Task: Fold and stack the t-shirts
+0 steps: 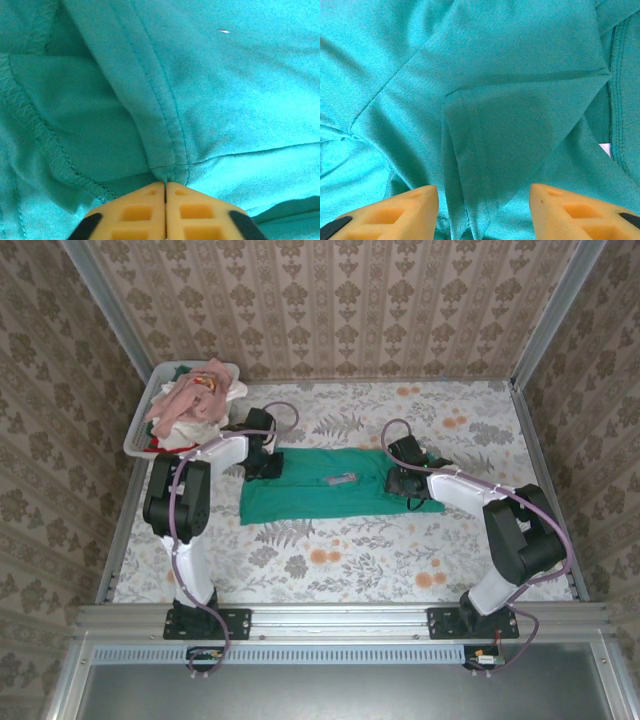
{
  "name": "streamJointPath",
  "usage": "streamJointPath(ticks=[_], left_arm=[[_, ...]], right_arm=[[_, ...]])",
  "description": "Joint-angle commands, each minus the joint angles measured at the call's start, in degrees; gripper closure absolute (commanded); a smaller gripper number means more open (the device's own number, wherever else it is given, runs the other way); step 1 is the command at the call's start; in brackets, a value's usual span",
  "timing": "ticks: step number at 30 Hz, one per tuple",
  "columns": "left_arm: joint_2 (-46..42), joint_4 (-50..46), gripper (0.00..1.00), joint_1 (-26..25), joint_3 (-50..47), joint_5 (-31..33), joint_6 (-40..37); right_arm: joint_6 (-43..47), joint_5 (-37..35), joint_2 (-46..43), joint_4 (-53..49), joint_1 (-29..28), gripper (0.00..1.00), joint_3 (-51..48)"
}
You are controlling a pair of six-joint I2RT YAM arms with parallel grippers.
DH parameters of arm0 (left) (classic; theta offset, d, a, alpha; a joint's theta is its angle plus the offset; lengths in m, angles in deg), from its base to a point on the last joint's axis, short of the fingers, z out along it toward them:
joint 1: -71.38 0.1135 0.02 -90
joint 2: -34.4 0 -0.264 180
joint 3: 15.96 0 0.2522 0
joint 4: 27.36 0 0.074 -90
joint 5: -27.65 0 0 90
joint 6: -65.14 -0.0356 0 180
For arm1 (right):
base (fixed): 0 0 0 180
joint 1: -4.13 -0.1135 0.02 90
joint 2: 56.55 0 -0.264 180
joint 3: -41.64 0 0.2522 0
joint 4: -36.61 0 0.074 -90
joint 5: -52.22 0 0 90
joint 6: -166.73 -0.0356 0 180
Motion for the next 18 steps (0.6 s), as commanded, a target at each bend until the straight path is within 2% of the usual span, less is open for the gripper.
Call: streamJointPath(ticks=[1, 13, 18], left_arm=[[-1.2, -0.1, 1.00, 0.9, -0.9, -2.0, 0.3], [-14.9, -0.5, 1.00, 5.6, -5.4, -2.1, -0.6], [-14.2, 0.8, 1.00, 5.9, -9.0, -2.6, -2.6]], right_arm=[[0.1, -1.3, -1.2, -0.5, 0.3, 0.47, -0.6], [0.4, -1.2, -5.4, -1.9, 0.1, 0.44, 0.0], [0.3, -0.6, -2.3, -1.8, -0.4, 0.41, 1.4]])
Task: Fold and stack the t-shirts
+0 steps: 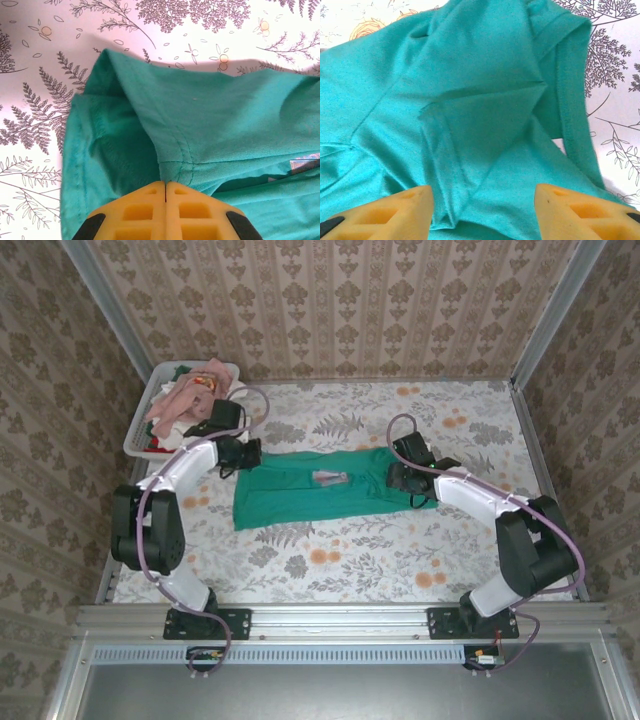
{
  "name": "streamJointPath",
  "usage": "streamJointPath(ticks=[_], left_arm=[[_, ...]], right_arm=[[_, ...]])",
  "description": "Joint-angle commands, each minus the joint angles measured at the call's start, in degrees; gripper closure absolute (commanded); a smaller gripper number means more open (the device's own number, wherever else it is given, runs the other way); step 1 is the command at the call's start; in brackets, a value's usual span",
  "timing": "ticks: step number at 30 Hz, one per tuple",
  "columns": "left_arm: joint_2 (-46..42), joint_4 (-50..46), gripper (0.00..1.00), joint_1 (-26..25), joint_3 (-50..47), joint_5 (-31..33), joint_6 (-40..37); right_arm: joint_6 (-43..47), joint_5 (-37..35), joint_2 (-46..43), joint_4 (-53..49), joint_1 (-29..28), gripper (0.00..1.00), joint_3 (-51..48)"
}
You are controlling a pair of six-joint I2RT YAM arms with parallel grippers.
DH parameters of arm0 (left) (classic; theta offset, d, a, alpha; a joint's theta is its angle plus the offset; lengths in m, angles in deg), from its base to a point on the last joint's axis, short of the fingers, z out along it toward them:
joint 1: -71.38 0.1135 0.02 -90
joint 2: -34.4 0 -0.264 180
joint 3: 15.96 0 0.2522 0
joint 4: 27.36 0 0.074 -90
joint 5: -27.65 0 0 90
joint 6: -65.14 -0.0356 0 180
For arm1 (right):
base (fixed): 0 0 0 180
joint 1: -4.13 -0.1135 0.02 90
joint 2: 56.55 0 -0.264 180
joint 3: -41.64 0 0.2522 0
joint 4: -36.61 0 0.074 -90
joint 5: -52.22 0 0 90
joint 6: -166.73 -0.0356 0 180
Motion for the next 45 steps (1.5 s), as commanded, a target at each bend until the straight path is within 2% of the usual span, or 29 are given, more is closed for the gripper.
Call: streamJointPath(ticks=[1, 10, 16, 22, 23, 29, 33, 36, 41, 45], left_arm=[[2.4, -0.2, 1.00, -0.2, -3.4, 0.2, -2.2], [0.3, 3.2, 1.00, -1.0, -11.3, 4.3, -1.7], [2.1, 2.8, 1.00, -2.5, -11.8, 7.5, -2.2], [2.5, 2.6, 1.00, -2.3, -10.9, 8.2, -2.4], [2.5, 2.3, 1.00, -2.1, -10.6, 8.3, -2.4], [2.1, -0.1, 1.00, -1.4, -7.7, 9.4, -2.8], [0.5, -1.9, 1.00, -0.8, -5.5, 10.4, -3.0], [-1.0, -2.4, 1.00, -0.7, -5.2, 10.9, -3.1], [-3.2, -1.3, 1.00, -1.7, -9.0, 13.2, -2.1], [-2.3, -1.4, 1.00, -2.3, -10.7, 17.2, -1.3]], right_arm=[[0.3, 0.1, 2.9, -1.3, -0.6, 0.41, 1.8], [-0.1, 1.2, 9.7, -2.7, -2.7, 0.38, 6.5], [-0.9, 4.0, 13.1, -0.7, -3.5, 0.39, 8.0], [-0.6, 3.5, 17.6, -2.0, -3.6, 0.46, 11.6], [-0.6, 2.9, 18.2, -2.9, -3.6, 0.49, 12.3], [-0.4, 0.4, 14.6, -4.9, -3.6, 0.88, 11.6], [0.0, -0.7, 8.6, -5.7, -3.9, 0.99, 9.8], [0.0, -0.3, 5.6, -5.6, -4.8, 0.99, 8.6], [-0.2, -0.3, 6.0, -5.2, -5.6, 0.98, 6.3], [-0.3, -2.4, 8.4, -5.1, -5.4, 0.88, 4.5]])
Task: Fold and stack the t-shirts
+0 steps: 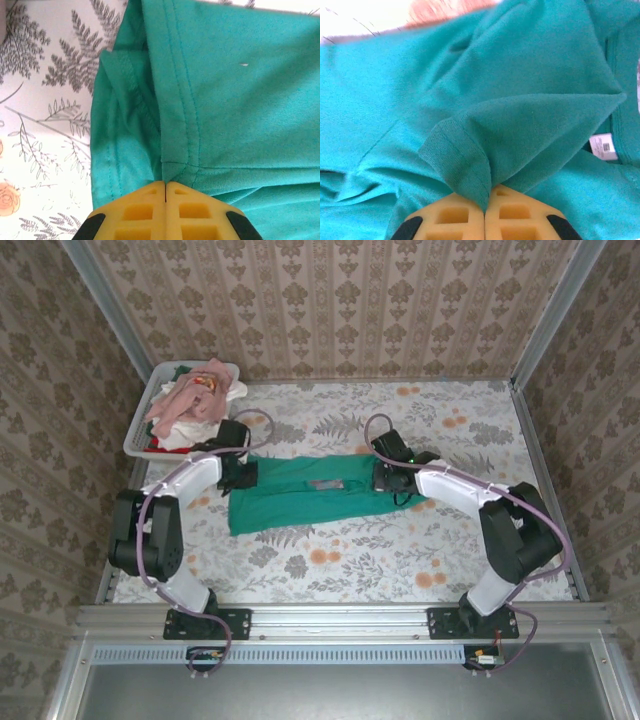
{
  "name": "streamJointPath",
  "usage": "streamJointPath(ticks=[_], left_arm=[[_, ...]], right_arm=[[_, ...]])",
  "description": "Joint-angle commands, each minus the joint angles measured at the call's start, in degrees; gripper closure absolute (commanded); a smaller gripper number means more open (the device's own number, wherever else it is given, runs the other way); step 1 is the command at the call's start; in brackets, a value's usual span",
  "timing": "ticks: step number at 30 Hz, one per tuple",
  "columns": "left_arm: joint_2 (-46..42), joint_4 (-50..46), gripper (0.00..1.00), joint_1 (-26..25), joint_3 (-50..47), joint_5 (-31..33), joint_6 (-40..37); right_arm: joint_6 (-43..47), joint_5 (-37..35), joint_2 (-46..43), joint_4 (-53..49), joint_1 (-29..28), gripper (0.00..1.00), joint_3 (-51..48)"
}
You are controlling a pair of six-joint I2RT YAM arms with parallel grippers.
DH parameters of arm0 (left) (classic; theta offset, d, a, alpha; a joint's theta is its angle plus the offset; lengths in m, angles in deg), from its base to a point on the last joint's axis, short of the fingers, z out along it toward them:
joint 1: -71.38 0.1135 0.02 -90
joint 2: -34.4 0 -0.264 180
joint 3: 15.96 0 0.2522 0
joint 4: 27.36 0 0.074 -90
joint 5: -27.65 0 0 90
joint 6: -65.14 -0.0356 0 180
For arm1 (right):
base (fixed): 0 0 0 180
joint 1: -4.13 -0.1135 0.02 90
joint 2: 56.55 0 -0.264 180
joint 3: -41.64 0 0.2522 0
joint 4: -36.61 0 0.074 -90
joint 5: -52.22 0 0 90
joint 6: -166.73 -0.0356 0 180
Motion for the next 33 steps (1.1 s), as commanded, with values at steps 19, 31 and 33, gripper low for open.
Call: streamJointPath(ticks=[19, 31, 33], left_arm=[[0.7, -9.8, 0.34, -1.2, 6.3, 7.4, 0.3], [11.8, -2.7, 0.32, -4.9, 15.1, -6.1, -4.4], [12.6, -3.6, 0.33, -5.0, 13.7, -4.7, -3.8]], right_arm=[[2.7, -2.0, -4.5, -5.7, 0.3, 0.61, 0.4], [2.9, -1.5, 17.1, -5.7, 4.0, 0.63, 18.9], [1.9, -2.0, 19.3, -6.2, 5.3, 0.63, 19.6]])
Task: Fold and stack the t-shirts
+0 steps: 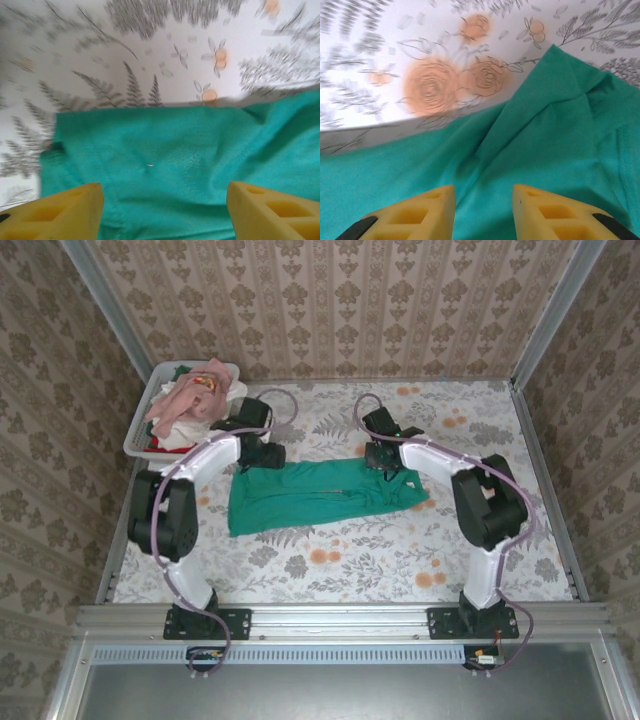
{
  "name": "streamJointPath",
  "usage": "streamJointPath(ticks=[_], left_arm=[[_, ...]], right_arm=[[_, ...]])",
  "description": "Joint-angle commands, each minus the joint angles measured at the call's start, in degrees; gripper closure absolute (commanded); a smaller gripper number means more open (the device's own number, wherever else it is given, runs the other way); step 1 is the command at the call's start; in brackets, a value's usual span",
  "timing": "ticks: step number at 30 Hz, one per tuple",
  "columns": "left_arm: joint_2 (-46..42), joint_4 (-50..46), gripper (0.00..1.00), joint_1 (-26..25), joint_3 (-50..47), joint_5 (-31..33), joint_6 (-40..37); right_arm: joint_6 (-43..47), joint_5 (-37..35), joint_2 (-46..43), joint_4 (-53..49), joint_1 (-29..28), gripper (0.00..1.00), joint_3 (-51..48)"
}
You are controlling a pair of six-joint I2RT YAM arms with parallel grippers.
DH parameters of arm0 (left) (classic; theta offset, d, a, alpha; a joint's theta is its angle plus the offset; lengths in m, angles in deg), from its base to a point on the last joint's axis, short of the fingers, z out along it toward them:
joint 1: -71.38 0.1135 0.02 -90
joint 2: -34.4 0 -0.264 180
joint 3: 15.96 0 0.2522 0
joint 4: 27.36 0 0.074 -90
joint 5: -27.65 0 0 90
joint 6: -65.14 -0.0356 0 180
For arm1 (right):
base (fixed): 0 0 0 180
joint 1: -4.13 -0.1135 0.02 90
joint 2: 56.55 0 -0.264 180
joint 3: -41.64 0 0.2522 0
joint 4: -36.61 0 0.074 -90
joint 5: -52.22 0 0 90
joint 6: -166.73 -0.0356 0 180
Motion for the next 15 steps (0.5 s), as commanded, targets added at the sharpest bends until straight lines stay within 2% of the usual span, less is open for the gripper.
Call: streamJointPath(ticks=[1, 3, 5, 11, 15], left_arm=[[1.4, -1.1, 0.33, 0.3, -3.2, -1.0, -0.5], [-0.8, 0.1, 0.31, 0.3, -6.6, -0.2, 0.2], [-2.6, 0.5, 0.29, 0.4, -9.7, 1.9, 1.2], [-2.9, 0.5, 0.29, 2.8, -13.6, 2.4, 3.6], [-3.1, -0.3, 0.29, 3.6, -14.5, 2.8, 3.9]], right_arm=[[-1.9, -0.8, 3.6, -3.3, 2.6, 0.63, 1.7], [-2.4, 1.3, 5.4, -2.6, 4.3, 0.63, 2.4], [-2.4, 2.1, 9.4, -5.3, 5.8, 0.63, 7.3], [-3.5, 7.6, 18.4, -11.5, 9.0, 0.62, 19.7], [-4.2, 9.4, 20.1, -12.6, 10.5, 0.62, 23.4]])
